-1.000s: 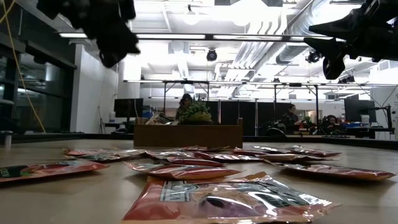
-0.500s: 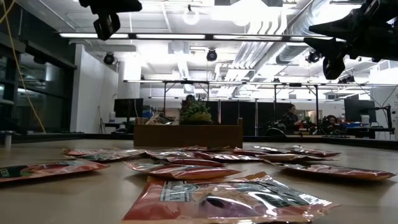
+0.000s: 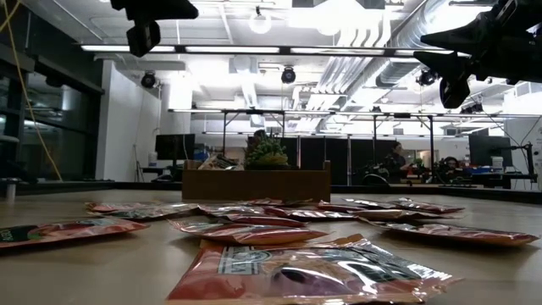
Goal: Pick & Place Tea
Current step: Put the left brown tea bag into the left section of the wooden organizer
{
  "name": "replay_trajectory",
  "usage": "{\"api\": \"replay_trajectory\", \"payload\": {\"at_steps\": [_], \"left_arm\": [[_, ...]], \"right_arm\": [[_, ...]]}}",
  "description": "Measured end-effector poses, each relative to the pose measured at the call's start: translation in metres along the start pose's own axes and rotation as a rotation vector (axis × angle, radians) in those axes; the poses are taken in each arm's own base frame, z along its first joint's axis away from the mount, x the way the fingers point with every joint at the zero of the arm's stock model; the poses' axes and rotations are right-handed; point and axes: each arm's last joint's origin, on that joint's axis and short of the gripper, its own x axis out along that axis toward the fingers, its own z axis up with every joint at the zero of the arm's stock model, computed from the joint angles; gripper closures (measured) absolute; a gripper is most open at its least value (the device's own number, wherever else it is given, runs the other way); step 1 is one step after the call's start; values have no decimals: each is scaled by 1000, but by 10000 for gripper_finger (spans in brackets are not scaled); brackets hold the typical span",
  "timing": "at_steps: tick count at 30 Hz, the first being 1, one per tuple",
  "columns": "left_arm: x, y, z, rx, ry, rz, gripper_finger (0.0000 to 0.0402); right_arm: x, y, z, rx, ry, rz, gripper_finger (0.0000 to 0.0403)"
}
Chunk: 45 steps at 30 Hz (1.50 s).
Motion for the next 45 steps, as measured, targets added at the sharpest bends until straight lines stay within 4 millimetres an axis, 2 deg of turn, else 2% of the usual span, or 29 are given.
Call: {"api": "replay_trajectory", "payload": {"at_steps": [10, 17, 26, 30, 38, 45], "left_arm": [[34, -5, -7, 5, 10, -37, 393], [46, -7, -8, -4, -17, -65, 393], [58, -5, -15, -19, 18, -58, 392], [61, -5, -17, -23, 19, -59, 392], [76, -4, -25, -75, 59, -74, 392], [98, 0, -41, -166, 163, -58, 392]], "right_arm": [[0, 0, 0, 1, -1, 1, 279], [0, 0, 0, 86, -1, 1, 279], [0, -1, -2, 66, 29, 2, 279], [0, -1, -5, 58, 101, -23, 279], [2, 6, 8, 42, 168, -6, 279], [4, 6, 8, 62, 388, -106, 279]]}}
